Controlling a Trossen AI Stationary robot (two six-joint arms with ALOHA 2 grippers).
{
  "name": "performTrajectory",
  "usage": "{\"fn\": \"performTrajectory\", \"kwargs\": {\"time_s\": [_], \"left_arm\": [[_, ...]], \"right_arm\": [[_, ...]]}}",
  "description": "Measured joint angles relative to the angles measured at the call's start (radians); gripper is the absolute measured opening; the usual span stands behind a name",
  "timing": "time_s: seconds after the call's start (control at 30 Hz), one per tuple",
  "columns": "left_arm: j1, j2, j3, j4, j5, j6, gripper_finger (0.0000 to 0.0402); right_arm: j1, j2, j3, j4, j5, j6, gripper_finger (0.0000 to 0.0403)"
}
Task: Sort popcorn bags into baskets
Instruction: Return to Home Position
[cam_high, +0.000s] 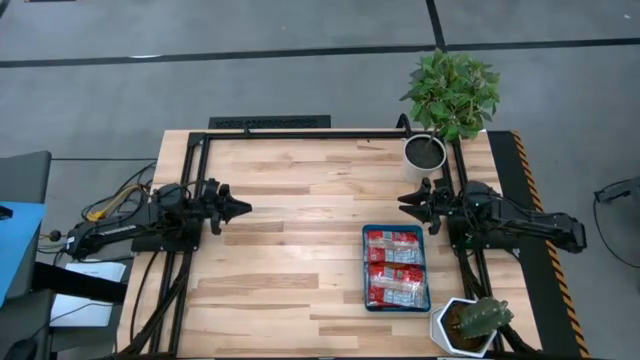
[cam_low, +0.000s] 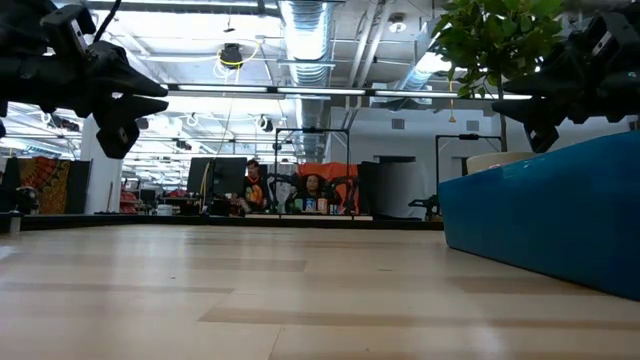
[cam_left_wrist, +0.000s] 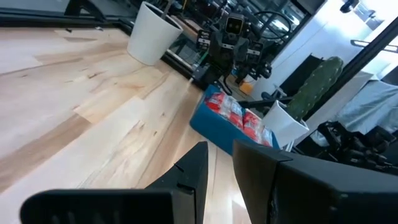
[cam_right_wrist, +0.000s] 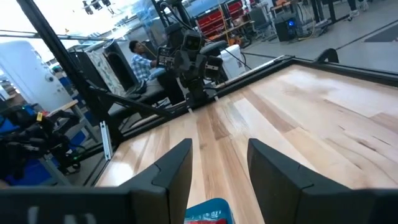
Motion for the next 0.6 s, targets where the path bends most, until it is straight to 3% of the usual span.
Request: {"fn": "performTrajectory", "kwargs": {"time_s": [0.6], "left_arm": [[0.000,0.000,0.000,0.000,-0.004,0.001,0.0064]], "right_arm": [[0.000,0.000,-0.001,-0.004,-0.002,0.003,0.0189]]}}
